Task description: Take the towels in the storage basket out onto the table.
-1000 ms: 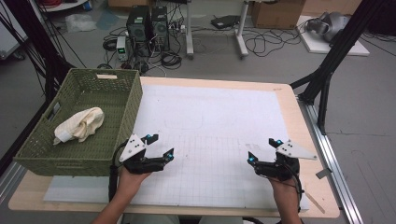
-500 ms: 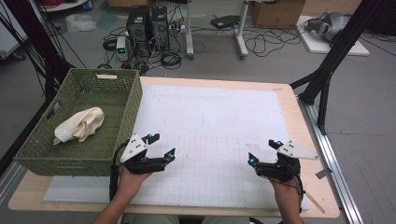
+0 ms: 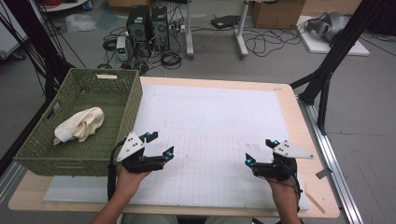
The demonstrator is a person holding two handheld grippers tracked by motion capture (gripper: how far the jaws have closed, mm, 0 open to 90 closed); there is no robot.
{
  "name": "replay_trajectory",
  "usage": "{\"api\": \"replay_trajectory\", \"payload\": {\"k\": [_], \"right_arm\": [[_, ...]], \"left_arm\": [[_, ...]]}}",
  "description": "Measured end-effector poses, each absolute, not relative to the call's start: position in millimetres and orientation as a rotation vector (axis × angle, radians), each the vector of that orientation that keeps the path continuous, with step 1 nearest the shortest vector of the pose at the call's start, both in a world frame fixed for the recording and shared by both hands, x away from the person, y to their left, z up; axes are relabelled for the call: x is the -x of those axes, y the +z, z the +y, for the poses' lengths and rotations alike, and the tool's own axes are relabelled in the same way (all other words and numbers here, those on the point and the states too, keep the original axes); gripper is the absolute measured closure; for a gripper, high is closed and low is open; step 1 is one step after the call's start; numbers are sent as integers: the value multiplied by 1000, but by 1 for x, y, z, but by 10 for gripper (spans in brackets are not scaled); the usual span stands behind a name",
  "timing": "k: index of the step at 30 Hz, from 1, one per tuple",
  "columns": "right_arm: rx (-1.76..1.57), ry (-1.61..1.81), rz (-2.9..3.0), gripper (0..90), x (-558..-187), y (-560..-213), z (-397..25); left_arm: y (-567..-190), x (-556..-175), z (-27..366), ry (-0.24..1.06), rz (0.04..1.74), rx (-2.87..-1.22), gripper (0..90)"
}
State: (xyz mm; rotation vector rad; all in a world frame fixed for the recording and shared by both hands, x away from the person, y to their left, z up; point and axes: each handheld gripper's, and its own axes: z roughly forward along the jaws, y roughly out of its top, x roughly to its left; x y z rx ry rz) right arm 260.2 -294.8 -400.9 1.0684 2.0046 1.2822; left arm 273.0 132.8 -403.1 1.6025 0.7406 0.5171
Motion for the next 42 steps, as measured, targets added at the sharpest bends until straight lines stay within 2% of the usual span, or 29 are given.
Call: {"api": "replay_trajectory", "payload": {"k": [13,22,27,42], "right_arm": [[-1063,1280,2011,78,-262,-404,-297],[-1067,1277,2017,77,-258,-402,-294],[-1063,1261,2023,78,-257,-402,-292],[-1063,1277,2017,77,-256,-403,-294]], "left_arm": [[-382,-274,141,516,739,-1580,199],[-347,-270,162,523,739,-1541,189],[-325,-269,187,556,738,-1539,183],[-306,-281,257,644,827,-1488,186]]}}
